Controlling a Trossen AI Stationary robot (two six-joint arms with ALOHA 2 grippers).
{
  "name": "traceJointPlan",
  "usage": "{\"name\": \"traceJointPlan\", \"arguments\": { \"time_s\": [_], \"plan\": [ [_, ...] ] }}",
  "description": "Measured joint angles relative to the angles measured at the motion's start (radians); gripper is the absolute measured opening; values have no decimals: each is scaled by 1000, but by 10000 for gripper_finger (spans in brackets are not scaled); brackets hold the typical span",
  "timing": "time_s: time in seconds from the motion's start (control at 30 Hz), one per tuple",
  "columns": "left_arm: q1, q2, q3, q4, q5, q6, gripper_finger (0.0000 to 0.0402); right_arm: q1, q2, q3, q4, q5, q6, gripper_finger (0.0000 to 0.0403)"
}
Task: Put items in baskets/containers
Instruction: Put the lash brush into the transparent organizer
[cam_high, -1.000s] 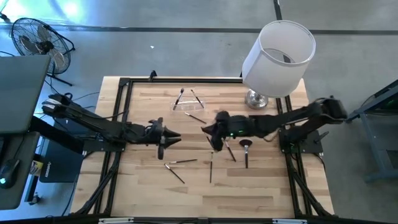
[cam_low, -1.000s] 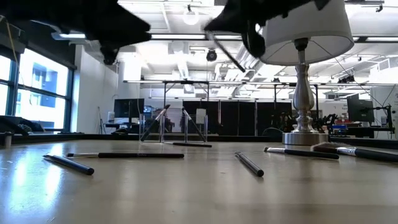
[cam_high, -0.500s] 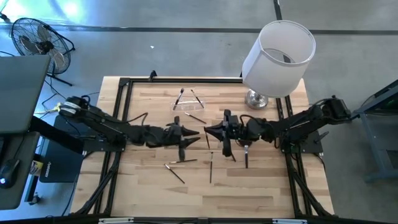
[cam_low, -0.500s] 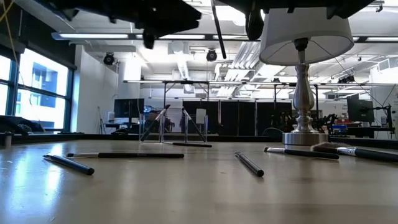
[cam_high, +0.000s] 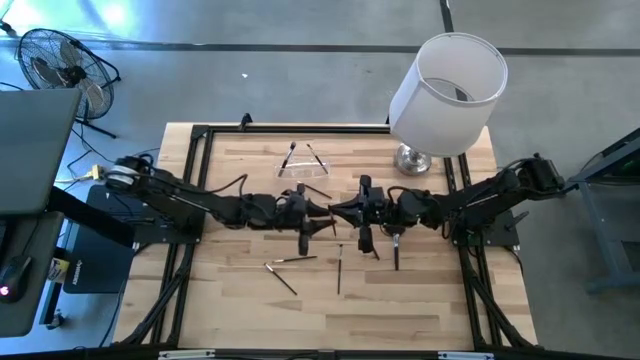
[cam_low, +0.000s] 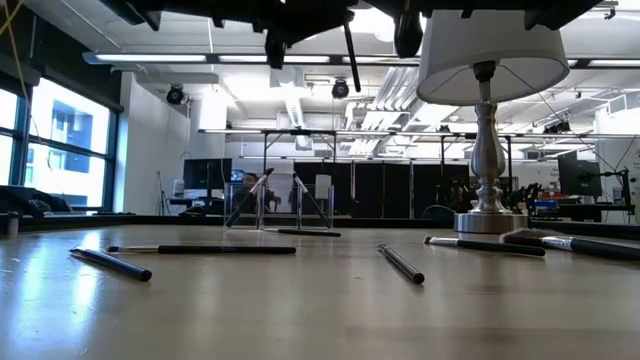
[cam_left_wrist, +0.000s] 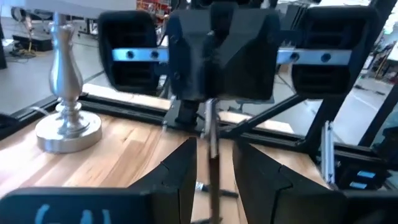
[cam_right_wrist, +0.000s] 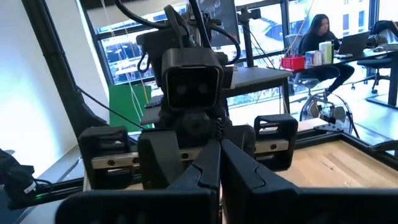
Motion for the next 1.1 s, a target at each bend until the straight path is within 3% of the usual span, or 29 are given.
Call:
{"name": "traceJointPlan", "arguments": {
  "time_s": [0.37, 0.57, 0.9, 1.1],
  "plan": [
    [0, 21, 14, -8, -47, 0, 95, 0, 0, 0, 5, 3, -20, 0],
    [-1, 21, 14, -35, -70, 0, 18, -1, 1, 0, -2, 6, -19, 0],
    [-1, 21, 14, -78, -59, -6, 14, 0, 1, 0, -47, 11, 12, 1],
    [-1, 21, 13, -205, -68, 12, 17, 0, -73, 0, -248, 48, 13, 1]
  ]
}}
